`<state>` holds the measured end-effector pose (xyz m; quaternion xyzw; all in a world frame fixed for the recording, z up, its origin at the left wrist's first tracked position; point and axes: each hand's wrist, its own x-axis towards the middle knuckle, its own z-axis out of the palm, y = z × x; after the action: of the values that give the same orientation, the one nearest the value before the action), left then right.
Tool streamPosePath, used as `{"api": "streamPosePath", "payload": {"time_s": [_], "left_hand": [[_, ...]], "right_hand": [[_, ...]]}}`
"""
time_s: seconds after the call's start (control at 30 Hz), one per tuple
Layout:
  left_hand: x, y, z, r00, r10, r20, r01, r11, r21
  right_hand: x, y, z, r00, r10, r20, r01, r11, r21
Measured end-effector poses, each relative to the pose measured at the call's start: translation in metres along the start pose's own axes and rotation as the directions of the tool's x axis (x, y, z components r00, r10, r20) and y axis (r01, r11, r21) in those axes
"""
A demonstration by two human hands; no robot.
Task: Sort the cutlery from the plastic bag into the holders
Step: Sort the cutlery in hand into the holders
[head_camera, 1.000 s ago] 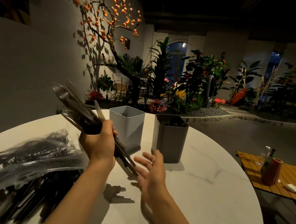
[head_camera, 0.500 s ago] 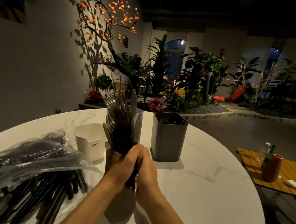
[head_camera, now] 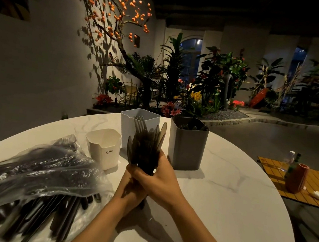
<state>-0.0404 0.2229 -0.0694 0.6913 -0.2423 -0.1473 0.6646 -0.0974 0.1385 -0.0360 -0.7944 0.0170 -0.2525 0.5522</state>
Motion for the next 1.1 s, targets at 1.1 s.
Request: {"api": "streamPosePath", "payload": {"time_s": [1.1], "left_hand": [[-0.006,0.006,-0.020,0.981,-0.128,0.143,0.167,0.935,-0.313]], "right_hand": [[0.007,0.016,-0.042,0.936,0.211,0.282,-0.310,0.874,0.375]]}}
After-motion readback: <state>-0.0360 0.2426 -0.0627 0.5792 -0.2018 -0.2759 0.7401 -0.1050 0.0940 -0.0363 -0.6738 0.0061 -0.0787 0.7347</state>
